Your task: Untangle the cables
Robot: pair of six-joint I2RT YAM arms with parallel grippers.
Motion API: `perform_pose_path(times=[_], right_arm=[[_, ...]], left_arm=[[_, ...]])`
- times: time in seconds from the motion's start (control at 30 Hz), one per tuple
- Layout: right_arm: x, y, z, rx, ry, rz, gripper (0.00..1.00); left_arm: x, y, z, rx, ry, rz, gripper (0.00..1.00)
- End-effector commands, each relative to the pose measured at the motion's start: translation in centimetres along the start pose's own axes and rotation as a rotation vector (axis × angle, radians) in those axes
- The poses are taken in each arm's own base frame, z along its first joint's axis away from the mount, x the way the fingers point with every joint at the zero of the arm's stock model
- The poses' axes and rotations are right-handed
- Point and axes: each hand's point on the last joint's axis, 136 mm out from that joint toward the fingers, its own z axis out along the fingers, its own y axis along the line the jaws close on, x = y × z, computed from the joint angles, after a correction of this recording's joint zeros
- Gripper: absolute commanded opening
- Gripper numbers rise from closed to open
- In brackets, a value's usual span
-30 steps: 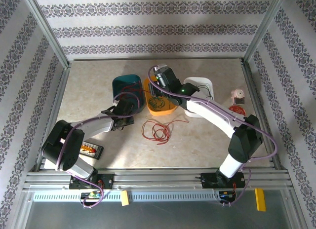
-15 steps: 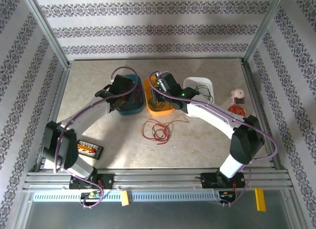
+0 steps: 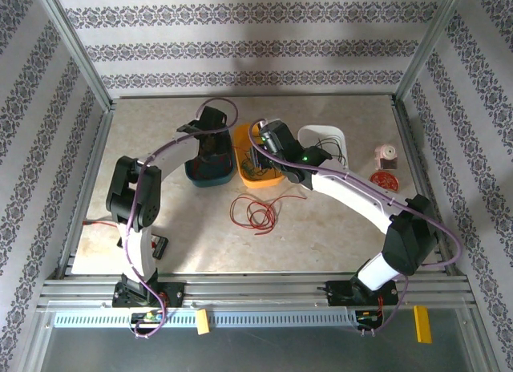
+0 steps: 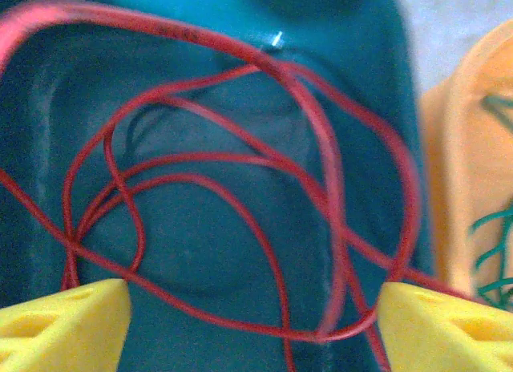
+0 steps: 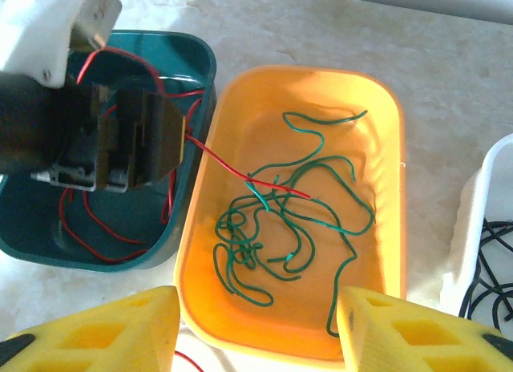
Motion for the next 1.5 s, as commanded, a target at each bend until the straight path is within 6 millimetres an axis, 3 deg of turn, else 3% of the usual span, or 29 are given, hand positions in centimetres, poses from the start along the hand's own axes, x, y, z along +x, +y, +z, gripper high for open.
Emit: perform_pose_path(times=[0.0,0.2,0.43,0.6,0.77,1.03,1.2,1.47], right_arm=[[-0.1,-0.2,-0.1,-0.02,-0.002,0.032,0.55],[0.0,-0.3,0.2,-0.04,0.013,0.062,0.55],[0.9,-1.3,0.5,-0.04,0.034,0.112,0.55],[1.5,-1.5,1.7,-0.083,0.087,0.144,0.55],[1.3,-1.7,4.1,-0.137,0.161,0.205,0.55],[0.0,-1.4,9.8,-0.225,0.255,0.244,0.55],[0.0,-2.3,13.2,-0.271,0.314,0.306,0.55],[1.6,-2.7,16.2,-0.311,0.385,0.299,0.56]], left_arm=[[-2.3,-0.6,-2.0,0.019,-0.035,0.024,0.89],[-3.3,-2.3,-4.3,0.052,-0.061,0.081,0.93],[-1.3,-7.2,-5.5,0.174,0.013,0.203,0.93],[-1.1,-7.9,-6.2,0.192,-0.018,0.15,0.93],[-1.2,-6.2,-8.2,0.2,-0.124,0.017,0.93],[1.2,1.6,-11.5,0.054,-0.242,-0.162,0.94],[2.8,4.8,-12.4,0.002,-0.234,-0.184,0.94],[3.1,5.8,-12.7,-0.002,-0.234,-0.205,0.94]])
